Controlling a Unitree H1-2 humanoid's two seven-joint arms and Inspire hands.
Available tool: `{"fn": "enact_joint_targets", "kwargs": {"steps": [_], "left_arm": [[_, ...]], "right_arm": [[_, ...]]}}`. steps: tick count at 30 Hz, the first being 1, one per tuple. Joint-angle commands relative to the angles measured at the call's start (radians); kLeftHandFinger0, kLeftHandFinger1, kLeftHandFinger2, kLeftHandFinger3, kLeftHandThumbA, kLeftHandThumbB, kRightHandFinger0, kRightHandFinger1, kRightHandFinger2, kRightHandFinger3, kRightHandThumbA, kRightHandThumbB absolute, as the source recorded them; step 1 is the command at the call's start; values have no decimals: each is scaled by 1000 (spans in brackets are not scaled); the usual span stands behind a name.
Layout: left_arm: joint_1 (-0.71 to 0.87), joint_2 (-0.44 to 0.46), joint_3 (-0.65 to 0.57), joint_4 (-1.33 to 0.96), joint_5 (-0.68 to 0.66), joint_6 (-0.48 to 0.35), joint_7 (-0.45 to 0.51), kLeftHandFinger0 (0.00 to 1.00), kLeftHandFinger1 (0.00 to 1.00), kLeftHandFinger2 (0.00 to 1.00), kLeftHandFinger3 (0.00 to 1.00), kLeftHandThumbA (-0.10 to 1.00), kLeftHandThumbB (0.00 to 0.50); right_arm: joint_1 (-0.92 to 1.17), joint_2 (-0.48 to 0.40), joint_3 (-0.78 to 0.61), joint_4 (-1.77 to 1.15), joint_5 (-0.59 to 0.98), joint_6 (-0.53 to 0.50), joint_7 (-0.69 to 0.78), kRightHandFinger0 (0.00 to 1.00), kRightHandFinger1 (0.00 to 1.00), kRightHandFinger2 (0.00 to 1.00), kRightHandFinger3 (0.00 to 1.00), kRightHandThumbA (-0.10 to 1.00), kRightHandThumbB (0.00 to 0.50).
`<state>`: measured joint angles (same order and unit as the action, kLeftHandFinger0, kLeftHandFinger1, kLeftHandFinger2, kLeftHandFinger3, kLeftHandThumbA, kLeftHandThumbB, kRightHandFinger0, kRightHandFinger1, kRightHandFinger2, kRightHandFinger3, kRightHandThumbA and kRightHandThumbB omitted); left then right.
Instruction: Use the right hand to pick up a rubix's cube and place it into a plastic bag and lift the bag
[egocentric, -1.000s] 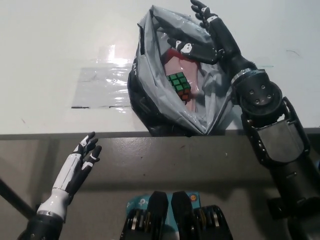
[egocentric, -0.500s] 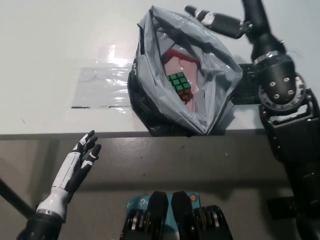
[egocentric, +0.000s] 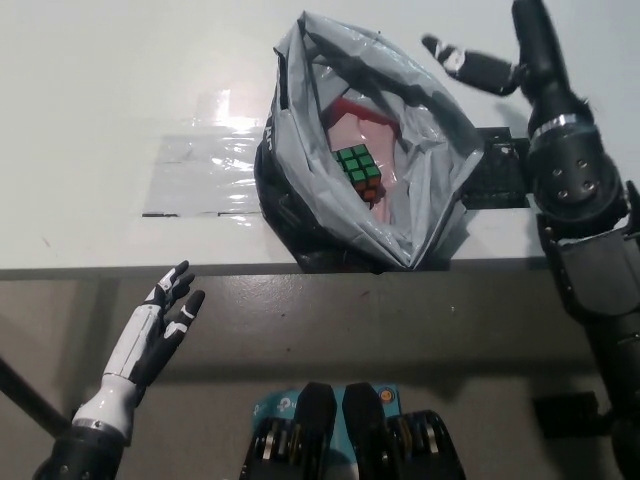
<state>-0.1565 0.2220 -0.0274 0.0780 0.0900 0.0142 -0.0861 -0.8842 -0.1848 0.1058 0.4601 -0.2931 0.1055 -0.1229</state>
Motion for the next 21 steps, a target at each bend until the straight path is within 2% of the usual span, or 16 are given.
{"fn": "enact_joint_targets", "kwargs": {"steps": [1, 5, 7, 13, 17, 20, 21], "left_arm": [[-7, 7, 9, -20, 1, -33, 3, 855, 1000, 1000, 1000, 881, 146], [-8, 7, 8, -15, 3, -36, 3, 851, 1000, 1000, 1000, 884, 144], [-10, 6, 8, -15, 0, -32, 0, 853, 1000, 1000, 1000, 884, 154], [-4, 8, 6, -21, 1, -33, -2, 849, 1000, 1000, 1000, 883, 149], [-4, 5, 8, -25, -4, -25, -2, 852, 1000, 1000, 1000, 871, 151], [-6, 7, 8, -18, -5, -33, -3, 852, 1000, 1000, 1000, 870, 156], [-5, 6, 8, -18, -3, -33, -3, 849, 1000, 1000, 1000, 870, 155]], "right_arm": [[-54, 7, 8, 86, -24, -56, -35, 1000, 1000, 1000, 1000, 823, 477], [-58, 14, 15, 137, -9, -49, -8, 1000, 1000, 1000, 1000, 835, 490], [-61, 23, 10, 171, 11, -63, 4, 1000, 1000, 1000, 1000, 789, 489], [-56, 38, 13, 214, 24, -68, 19, 1000, 1000, 1000, 1000, 782, 500], [-58, 36, 16, 234, 30, -68, 45, 1000, 1000, 1000, 1000, 818, 500], [-61, 34, 14, 262, 40, -58, 66, 1000, 1000, 1000, 1000, 777, 485], [-63, 36, 6, 270, 54, -52, 75, 1000, 1000, 1000, 1000, 678, 454]]}}
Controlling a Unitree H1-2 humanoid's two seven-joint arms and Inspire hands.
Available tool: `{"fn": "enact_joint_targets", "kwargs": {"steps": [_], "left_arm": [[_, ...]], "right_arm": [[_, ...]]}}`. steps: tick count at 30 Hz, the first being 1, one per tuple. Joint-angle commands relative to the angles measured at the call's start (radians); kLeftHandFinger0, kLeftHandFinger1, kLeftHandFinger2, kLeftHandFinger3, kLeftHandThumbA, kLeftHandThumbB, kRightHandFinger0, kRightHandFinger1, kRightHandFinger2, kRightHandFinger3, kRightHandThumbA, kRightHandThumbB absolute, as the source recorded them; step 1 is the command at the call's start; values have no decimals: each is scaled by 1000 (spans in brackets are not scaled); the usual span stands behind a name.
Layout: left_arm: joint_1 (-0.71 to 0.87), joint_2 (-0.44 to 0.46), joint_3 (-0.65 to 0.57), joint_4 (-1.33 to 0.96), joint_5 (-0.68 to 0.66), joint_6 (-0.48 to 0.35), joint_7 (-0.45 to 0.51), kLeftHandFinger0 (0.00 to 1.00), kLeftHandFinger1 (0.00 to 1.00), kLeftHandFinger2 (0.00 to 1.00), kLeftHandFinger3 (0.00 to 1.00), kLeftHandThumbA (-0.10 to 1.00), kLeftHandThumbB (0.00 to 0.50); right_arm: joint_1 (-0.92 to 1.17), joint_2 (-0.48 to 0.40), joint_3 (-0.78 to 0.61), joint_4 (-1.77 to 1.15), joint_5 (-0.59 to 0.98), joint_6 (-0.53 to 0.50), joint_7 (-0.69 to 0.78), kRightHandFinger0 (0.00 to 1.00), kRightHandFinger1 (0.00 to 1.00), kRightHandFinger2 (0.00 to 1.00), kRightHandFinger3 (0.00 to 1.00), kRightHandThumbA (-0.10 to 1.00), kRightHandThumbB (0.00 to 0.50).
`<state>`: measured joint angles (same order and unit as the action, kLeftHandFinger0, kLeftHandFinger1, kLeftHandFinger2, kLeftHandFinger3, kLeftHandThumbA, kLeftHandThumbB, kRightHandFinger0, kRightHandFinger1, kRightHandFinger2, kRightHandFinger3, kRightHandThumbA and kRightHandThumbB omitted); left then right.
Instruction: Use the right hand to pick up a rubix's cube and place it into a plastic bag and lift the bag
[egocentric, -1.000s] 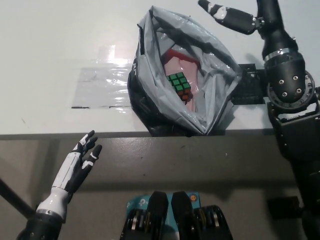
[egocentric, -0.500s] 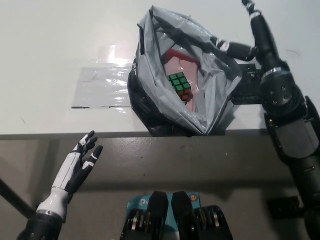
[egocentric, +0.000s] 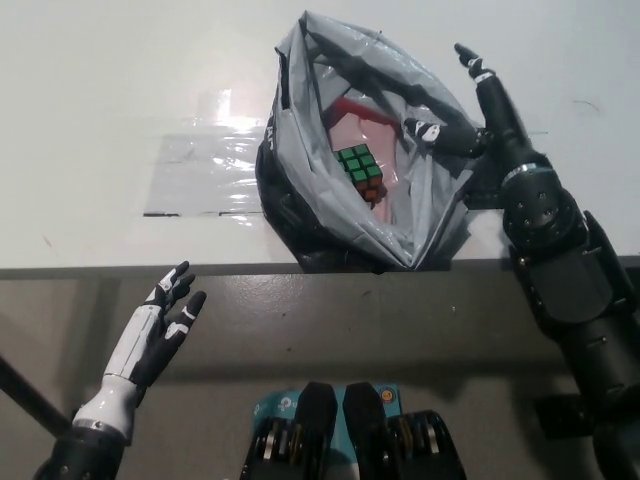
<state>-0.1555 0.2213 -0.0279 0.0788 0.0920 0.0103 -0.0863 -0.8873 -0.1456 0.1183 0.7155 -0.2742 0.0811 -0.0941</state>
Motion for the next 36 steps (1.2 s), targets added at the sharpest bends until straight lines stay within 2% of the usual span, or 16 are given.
{"fn": "enact_joint_targets", "kwargs": {"steps": [1, 2, 3, 4, 6, 7, 9, 13, 26, 27, 29, 31, 32, 33, 34, 36], "left_arm": [[-5, 7, 9, -20, -7, -28, -3, 849, 1000, 1000, 1000, 869, 155], [-3, 6, 9, -22, -7, -26, -3, 849, 1000, 1000, 1000, 868, 154], [-2, 6, 8, -23, -6, -25, -3, 850, 1000, 1000, 1000, 867, 153], [-2, 6, 9, -23, -10, -24, -5, 862, 1000, 1000, 1000, 860, 148], [-5, 5, 10, -23, -16, -23, -8, 866, 1000, 1000, 1000, 857, 148], [-7, 5, 10, -22, -15, -23, -7, 866, 1000, 1000, 1000, 856, 148], [-11, 6, 11, -19, -14, -22, -6, 863, 1000, 1000, 1000, 854, 157], [-13, 9, 10, -16, -7, -30, -3, 841, 1000, 1000, 1000, 869, 151], [-15, 11, 11, -17, -13, -24, -9, 850, 1000, 1000, 1000, 853, 156], [-16, 11, 11, -17, -15, -26, -9, 845, 1000, 1000, 1000, 846, 147], [-15, 10, 12, -16, -17, -29, -9, 844, 1000, 1000, 1000, 844, 146], [-13, 9, 13, -15, -15, -31, -6, 847, 1000, 1000, 1000, 841, 154], [-11, 9, 13, -17, -15, -29, -5, 857, 1000, 1000, 1000, 841, 149], [-10, 9, 13, -18, -15, -27, -6, 860, 1000, 1000, 1000, 841, 149], [-8, 9, 14, -19, -16, -26, -6, 863, 1000, 1000, 1000, 840, 149], [-7, 8, 15, -21, -17, -23, -5, 864, 1000, 1000, 1000, 839, 149]], "right_arm": [[-60, -2, -13, 22, 42, -25, 46, 1000, 1000, 1000, 1000, 635, 452], [-63, 0, -19, 36, 41, -20, 34, 1000, 1000, 1000, 1000, 565, 404], [-67, 0, -19, 49, 32, -12, 14, 761, 843, 1000, 1000, 533, 398], [-71, -2, -14, 59, 15, -5, -7, 425, 472, 663, 905, 476, 358], [-81, -2, -7, 82, -9, -1, -44, 65, 107, 194, 470, 395, 305], [-88, 1, -13, 94, -10, -5, -65, 3, 17, 148, 216, 283, 267], [-93, 9, -38, 92, 12, 1, -78, 0, 84, 258, 153, 235, 202], [-92, 10, -86, 45, 61, 14, -53, 53, 321, 588, 398, 269, 181], [-97, 99, -400, -173, 448, 140, 53, 0, 302, 676, 539, 247, 179], [-106, 115, -448, -221, 524, 196, 71, 0, 275, 669, 747, 211, 178], [-113, 129, -483, -253, 575, 236, 82, 0, 223, 608, 693, 208, 218], [-134, 145, -521, -308, 678, 317, 83, 0, 137, 545, 519, -87, 167], [-150, 148, -528, -345, 811, 356, 59, 0, 141, 567, 429, -97, 165], [-160, 150, -531, -370, 905, 380, 41, 33, 228, 630, 462, -99, 273], [-174, 148, -516, -407, 990, 389, 6, 1, 137, 558, 472, -100, 175], [-191, 145, -502, -437, 1061, 389, -32, 0, 152, 604, 525, -100, 159]]}}
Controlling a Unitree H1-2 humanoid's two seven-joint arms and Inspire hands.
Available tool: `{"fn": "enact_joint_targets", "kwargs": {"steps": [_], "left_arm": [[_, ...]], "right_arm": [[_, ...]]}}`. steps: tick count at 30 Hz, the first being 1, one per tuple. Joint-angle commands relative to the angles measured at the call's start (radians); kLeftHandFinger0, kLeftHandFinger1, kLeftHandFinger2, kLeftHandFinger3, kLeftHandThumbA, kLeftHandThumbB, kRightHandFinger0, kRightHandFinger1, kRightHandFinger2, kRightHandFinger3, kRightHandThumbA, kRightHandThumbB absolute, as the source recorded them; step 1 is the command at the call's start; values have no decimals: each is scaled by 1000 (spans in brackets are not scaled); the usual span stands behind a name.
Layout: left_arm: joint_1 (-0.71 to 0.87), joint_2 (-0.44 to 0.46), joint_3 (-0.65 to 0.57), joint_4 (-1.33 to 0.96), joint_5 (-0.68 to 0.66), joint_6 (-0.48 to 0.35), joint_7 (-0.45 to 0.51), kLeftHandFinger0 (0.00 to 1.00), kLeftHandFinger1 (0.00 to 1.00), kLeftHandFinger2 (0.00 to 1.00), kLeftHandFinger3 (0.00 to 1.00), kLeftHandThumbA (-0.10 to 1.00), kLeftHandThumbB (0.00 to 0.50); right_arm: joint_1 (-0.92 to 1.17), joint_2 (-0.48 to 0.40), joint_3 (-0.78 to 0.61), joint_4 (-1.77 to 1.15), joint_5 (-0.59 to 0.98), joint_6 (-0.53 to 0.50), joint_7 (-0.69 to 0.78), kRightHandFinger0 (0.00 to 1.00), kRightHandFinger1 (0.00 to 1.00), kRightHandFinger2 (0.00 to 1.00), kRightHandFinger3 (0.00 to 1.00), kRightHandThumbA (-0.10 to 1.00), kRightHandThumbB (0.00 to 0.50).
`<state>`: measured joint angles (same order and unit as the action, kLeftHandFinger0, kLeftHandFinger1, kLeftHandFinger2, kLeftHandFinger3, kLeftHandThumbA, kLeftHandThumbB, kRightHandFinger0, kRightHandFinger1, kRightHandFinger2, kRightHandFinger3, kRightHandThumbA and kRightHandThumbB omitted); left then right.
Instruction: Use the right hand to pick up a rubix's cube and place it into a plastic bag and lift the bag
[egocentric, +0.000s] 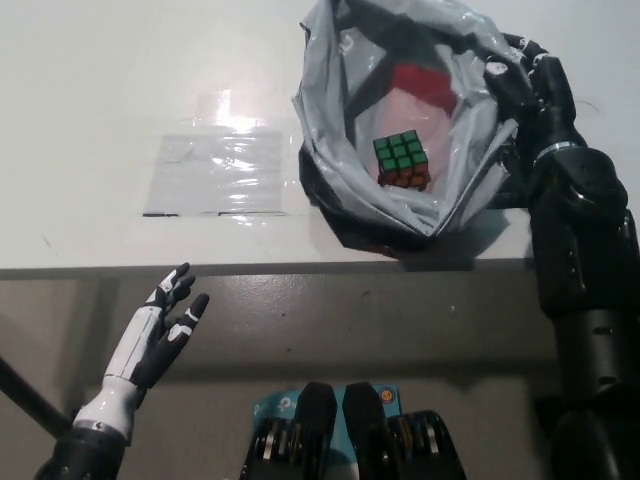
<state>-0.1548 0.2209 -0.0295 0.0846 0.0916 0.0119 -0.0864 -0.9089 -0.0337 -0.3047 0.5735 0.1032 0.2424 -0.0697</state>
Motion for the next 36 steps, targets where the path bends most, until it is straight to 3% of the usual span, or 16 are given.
{"fn": "enact_joint_targets", "kwargs": {"steps": [1, 2, 3, 4, 7, 13, 17, 19, 21, 22, 28, 36], "left_arm": [[-9, 9, 17, -27, -14, -24, -3, 863, 1000, 1000, 1000, 838, 148], [-9, 9, 16, -27, -13, -23, -2, 862, 1000, 1000, 1000, 838, 147], [-13, 9, 14, -26, -9, -22, 0, 852, 1000, 1000, 1000, 840, 148], [-14, 8, 14, -25, -10, -21, -1, 851, 1000, 1000, 1000, 840, 151], [-17, 6, 16, -26, -13, -17, -1, 856, 1000, 1000, 1000, 831, 154], [-28, 8, 19, -28, -16, -14, 0, 858, 1000, 1000, 1000, 839, 166], [-17, 10, 18, -37, -14, -21, -1, 860, 1000, 1000, 1000, 849, 159], [-6, 9, 17, -44, -14, -20, -1, 867, 1000, 1000, 1000, 848, 159], [7, 7, 14, -55, -15, -16, -4, 890, 1000, 1000, 1000, 824, 159], [10, 6, 14, -57, -16, -14, -4, 883, 1000, 1000, 1000, 815, 162], [-10, 4, 18, -53, -15, -7, 2, 825, 1000, 1000, 1000, 791, 173], [-22, 9, 13, -51, -9, -21, -2, 871, 1000, 1000, 1000, 795, 147]], "right_arm": [[-196, 30, -67, -318, 745, 228, -102, 0, 186, 689, 662, -100, 160], [-213, 27, -60, -332, 787, 228, -134, 0, 197, 707, 783, -100, 140], [-256, 22, -57, -337, 847, 228, -175, 0, 214, 696, 1000, -100, 153], [-284, 17, -56, -331, 864, 228, -182, 0, 221, 709, 1000, -100, 133], [-358, 10, -62, -305, 882, 228, -200, 0, 244, 724, 1000, -100, 147], [-597, 20, -136, -193, 847, 228, -258, 0, 258, 816, 1000, -100, 116], [-742, 2, -155, -96, 816, 228, -231, 0, 273, 797, 1000, -100, 49], [-771, 0, -160, -81, 803, 228, -229, 0, 276, 794, 1000, -100, 48], [-830, 3, -182, -64, 800, 228, -249, 0, 267, 795, 1000, -100, 82], [-857, 2, -189, -54, 789, 228, -252, 0, 260, 794, 1000, -100, 64], [-943, -13, -205, -10, 744, 228, -226, 0, 204, 766, 1000, -100, 67], [-981, -9, -204, 1, 709, 228, -213, 0, 139, 712, 1000, -100, 29]]}}
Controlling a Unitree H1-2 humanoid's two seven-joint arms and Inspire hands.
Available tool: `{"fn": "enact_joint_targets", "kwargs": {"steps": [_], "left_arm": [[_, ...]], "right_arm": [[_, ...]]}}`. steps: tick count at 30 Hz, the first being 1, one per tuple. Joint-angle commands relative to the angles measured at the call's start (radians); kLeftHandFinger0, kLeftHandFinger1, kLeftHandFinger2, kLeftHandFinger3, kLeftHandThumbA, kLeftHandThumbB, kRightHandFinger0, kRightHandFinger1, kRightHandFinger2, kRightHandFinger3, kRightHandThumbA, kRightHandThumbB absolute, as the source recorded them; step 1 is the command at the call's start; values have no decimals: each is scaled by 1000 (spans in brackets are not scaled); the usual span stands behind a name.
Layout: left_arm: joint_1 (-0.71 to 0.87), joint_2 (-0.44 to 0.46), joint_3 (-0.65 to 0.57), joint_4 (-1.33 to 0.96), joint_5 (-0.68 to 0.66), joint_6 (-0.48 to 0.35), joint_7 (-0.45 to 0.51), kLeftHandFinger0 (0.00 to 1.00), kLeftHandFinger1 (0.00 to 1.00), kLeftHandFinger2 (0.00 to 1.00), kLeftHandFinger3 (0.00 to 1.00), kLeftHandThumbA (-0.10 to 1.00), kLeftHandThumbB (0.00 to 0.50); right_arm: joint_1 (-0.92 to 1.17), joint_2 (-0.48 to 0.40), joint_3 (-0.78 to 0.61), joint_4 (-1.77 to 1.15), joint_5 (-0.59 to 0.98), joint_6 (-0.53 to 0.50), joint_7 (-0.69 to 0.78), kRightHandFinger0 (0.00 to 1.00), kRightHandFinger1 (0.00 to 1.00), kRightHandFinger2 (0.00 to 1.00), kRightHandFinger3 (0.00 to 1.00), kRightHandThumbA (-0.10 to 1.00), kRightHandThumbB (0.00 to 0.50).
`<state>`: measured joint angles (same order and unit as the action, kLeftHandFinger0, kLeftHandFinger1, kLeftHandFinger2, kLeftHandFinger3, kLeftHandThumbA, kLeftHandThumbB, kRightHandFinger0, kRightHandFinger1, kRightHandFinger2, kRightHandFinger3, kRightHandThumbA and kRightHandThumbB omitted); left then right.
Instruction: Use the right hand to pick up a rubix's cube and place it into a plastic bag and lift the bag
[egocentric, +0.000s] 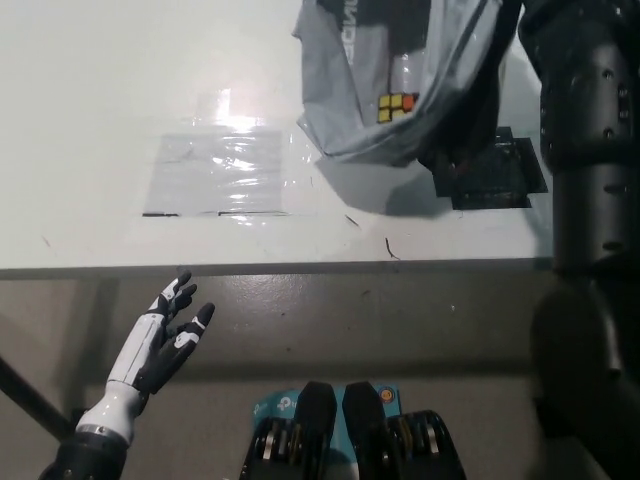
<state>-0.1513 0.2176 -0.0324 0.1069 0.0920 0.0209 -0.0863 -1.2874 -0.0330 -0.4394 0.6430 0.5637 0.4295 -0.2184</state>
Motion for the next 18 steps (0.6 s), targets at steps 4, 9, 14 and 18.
{"fn": "enact_joint_targets", "kwargs": {"steps": [4, 9, 14, 18], "left_arm": [[-51, 11, 20, -61, -14, -28, -1, 875, 1000, 1000, 1000, 779, 148], [-75, 12, 19, -60, -6, -18, 2, 892, 1000, 1000, 1000, 777, 146], [-93, 16, 18, -44, -10, -33, -3, 904, 1000, 1000, 1000, 791, 139], [-92, 17, 18, -55, -4, -23, -1, 914, 1000, 1000, 1000, 800, 135]], "right_arm": [[-635, -20, -85, -15, 211, 38, -35, 0, 130, 701, 1000, -100, 28], [-668, -32, -84, 47, 176, 8, -29, 0, 117, 688, 1000, -100, 26], [-695, -43, -87, 133, 146, -36, -4, 0, 87, 655, 1000, -100, 47], [-705, -54, -89, 239, 114, -69, 13, 0, 103, 695, 1000, -100, 17]]}}
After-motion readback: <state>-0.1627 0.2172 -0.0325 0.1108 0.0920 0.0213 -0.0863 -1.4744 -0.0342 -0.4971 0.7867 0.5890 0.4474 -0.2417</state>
